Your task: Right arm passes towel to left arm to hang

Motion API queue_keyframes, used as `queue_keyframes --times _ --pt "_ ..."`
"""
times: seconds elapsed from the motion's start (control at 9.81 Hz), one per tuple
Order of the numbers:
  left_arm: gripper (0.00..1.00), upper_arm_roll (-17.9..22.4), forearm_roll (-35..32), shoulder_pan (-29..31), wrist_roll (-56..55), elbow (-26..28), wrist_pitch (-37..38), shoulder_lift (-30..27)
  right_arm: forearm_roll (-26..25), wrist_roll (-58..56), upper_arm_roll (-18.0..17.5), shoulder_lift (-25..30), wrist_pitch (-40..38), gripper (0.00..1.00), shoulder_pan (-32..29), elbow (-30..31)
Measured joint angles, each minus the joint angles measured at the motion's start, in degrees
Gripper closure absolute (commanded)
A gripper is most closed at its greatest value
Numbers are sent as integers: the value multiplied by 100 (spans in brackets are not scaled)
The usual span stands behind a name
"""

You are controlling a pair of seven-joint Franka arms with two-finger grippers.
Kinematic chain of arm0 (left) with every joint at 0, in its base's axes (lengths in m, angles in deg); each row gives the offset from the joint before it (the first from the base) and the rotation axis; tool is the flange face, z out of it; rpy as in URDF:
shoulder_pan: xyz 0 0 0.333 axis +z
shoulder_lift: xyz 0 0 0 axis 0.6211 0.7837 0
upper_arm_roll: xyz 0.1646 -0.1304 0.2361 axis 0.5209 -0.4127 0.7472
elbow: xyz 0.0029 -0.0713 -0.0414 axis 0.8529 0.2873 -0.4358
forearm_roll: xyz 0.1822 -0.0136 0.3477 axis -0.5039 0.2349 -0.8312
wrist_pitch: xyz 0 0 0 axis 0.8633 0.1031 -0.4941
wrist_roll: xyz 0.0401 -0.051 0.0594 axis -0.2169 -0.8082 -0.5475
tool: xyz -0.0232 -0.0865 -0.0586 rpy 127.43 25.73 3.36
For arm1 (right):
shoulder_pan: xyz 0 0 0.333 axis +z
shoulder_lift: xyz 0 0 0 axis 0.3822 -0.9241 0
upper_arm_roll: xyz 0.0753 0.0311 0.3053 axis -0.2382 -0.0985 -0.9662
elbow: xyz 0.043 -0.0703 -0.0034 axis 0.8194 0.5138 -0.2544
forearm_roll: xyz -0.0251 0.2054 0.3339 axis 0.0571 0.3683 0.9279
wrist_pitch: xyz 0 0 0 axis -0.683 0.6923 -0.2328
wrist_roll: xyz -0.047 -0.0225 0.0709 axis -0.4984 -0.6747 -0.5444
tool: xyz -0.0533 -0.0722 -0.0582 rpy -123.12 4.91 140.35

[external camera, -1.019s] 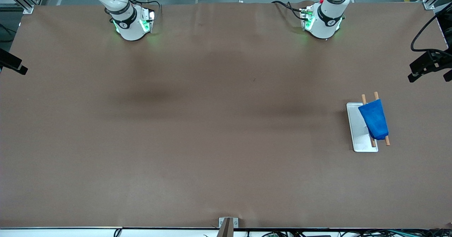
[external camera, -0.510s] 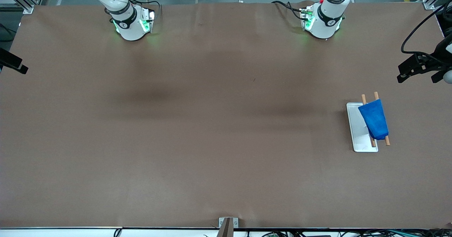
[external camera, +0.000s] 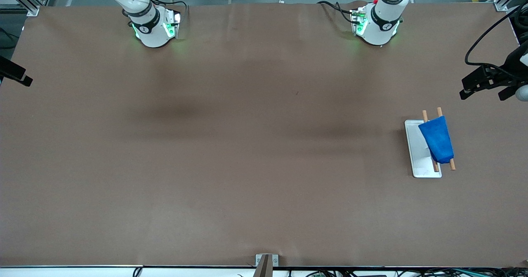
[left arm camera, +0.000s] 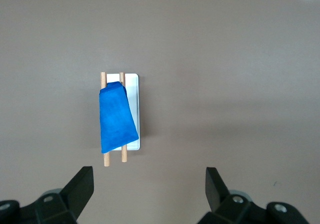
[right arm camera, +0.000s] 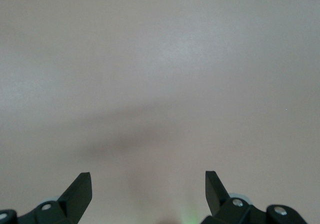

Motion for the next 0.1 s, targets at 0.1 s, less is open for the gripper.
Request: queue_keyframes --times 0.1 --pt "1 7 5 0 -11 0 0 3 0 -2 1 0 0 0 0 0"
